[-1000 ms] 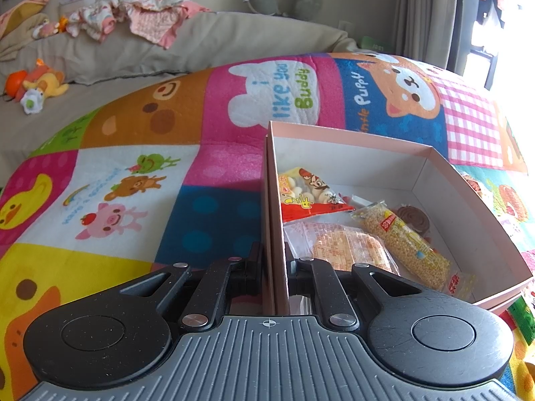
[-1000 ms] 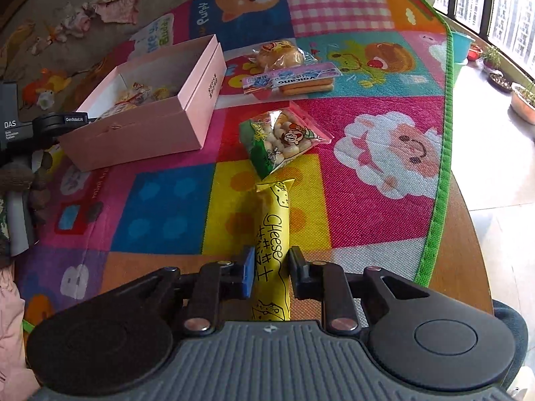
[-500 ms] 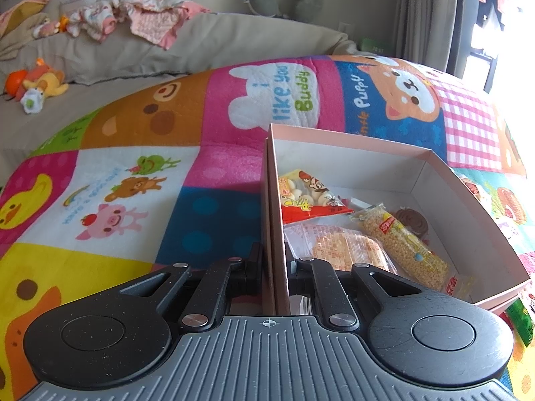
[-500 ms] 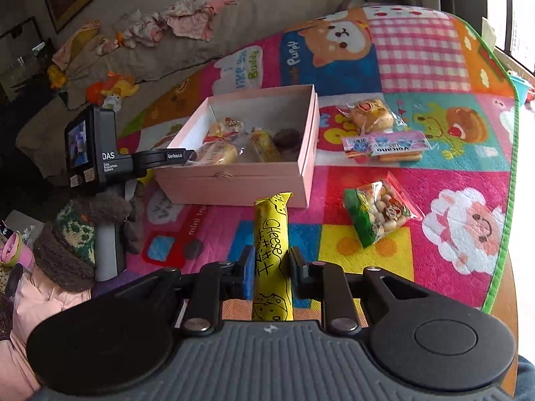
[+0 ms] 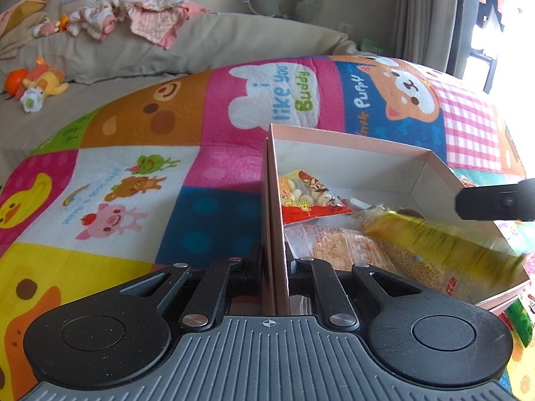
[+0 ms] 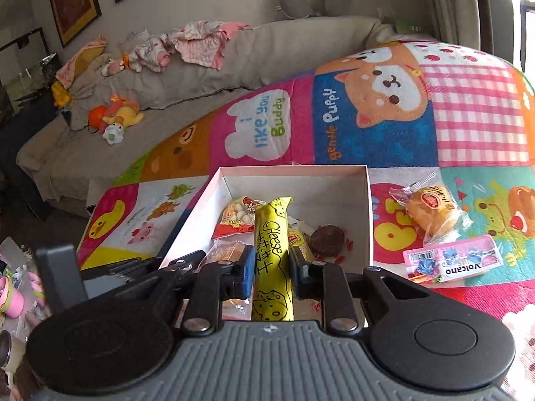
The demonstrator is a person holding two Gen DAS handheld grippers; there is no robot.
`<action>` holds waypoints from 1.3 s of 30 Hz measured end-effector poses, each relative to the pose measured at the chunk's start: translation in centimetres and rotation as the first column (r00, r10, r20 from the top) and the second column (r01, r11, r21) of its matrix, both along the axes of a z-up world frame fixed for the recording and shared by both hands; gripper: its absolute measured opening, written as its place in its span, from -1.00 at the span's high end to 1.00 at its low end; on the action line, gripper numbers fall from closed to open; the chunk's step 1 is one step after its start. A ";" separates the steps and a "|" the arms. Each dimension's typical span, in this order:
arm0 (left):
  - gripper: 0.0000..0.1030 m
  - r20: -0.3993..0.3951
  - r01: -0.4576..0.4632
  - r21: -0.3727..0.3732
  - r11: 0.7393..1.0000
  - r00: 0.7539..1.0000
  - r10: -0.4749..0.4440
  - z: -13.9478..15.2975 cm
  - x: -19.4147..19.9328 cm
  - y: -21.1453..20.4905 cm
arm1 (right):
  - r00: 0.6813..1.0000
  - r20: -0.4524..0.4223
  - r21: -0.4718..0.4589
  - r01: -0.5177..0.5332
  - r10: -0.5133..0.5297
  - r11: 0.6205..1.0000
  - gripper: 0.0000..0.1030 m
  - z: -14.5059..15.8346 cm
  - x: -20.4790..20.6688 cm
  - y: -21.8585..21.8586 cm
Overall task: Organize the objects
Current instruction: 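Carry the Cheese stick into the pink box and release it, then move the right tool to the green egg-biscuit bag and grasp it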
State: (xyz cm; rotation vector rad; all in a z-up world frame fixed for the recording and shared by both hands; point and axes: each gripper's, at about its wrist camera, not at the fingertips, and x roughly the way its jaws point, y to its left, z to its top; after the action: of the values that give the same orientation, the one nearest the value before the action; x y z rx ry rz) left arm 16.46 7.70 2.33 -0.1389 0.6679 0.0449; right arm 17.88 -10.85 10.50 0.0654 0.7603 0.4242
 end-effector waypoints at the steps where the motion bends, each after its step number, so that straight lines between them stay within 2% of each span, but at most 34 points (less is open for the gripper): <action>1: 0.77 0.000 0.000 0.000 1.000 1.000 0.000 0.0 0.0 0.0 | 1.000 0.000 -0.005 0.009 -0.009 1.000 0.60 -0.4 0.6 0.4; 4: 0.76 0.000 0.000 -0.002 1.000 1.000 0.000 0.0 0.0 0.0 | 1.000 -0.014 -0.008 0.022 -0.022 1.000 0.59 -1.7 2.4 1.1; 7: 0.77 0.000 0.000 -0.001 1.000 1.000 0.000 0.0 0.0 0.0 | 0.998 -0.048 -0.006 0.030 -0.030 1.000 0.50 -2.4 2.8 0.8; 13: 0.77 0.000 0.000 -0.001 1.000 1.000 0.000 0.0 0.0 0.0 | 0.995 0.055 -0.043 0.092 -0.089 0.995 -0.03 -1.2 -0.3 -3.1; 17: 0.77 0.000 0.000 0.000 1.000 1.000 0.000 0.0 0.0 0.0 | 0.973 0.101 -0.063 0.216 -0.209 0.974 -0.36 -1.0 -2.7 -7.7; 20: 0.77 0.000 0.000 0.000 1.000 1.000 0.000 0.0 0.0 0.0 | 0.951 0.055 -0.068 0.308 -0.304 0.949 -0.54 -2.5 -3.5 -11.3; 23: 0.77 0.000 0.000 0.004 1.000 1.000 0.000 0.0 0.0 0.0 | 0.928 -0.007 -0.068 0.371 -0.373 0.926 -0.58 -4.7 -4.0 -13.9; 27: 0.77 -0.006 0.001 0.009 1.000 1.000 -0.001 -0.1 0.1 0.0 | 0.907 -0.097 -0.031 0.410 -0.411 0.912 -0.66 -7.5 -4.5 -15.9; 28: 0.77 -0.006 0.001 0.011 1.000 1.000 -0.001 -0.1 0.1 -0.1 | 0.901 -0.124 -0.011 0.417 -0.415 0.909 -0.71 -8.1 -4.5 -16.2; 31: 0.77 -0.005 0.001 0.011 1.000 1.000 -0.001 -0.2 0.1 -0.1 | 0.902 -0.133 0.036 0.418 -0.410 0.908 -1.00 -8.6 -4.8 -16.0; 34: 0.77 -0.005 0.001 0.012 1.000 1.000 -0.001 -0.2 0.1 -0.1 | 0.888 -0.103 0.004 0.450 -0.447 0.893 -1.00 -8.8 -4.9 -14.8; 39: 0.77 -0.005 0.001 0.012 1.000 1.000 -0.001 -0.2 0.1 -0.1 | 0.892 -0.050 -0.110 0.441 -0.448 0.891 -1.00 -9.3 -3.8 -12.4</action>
State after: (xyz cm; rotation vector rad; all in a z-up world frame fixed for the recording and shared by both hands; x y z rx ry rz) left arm 16.55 7.61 2.16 -0.1274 0.6727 0.0483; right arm 14.05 -23.26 1.25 0.1634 0.8105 -0.0548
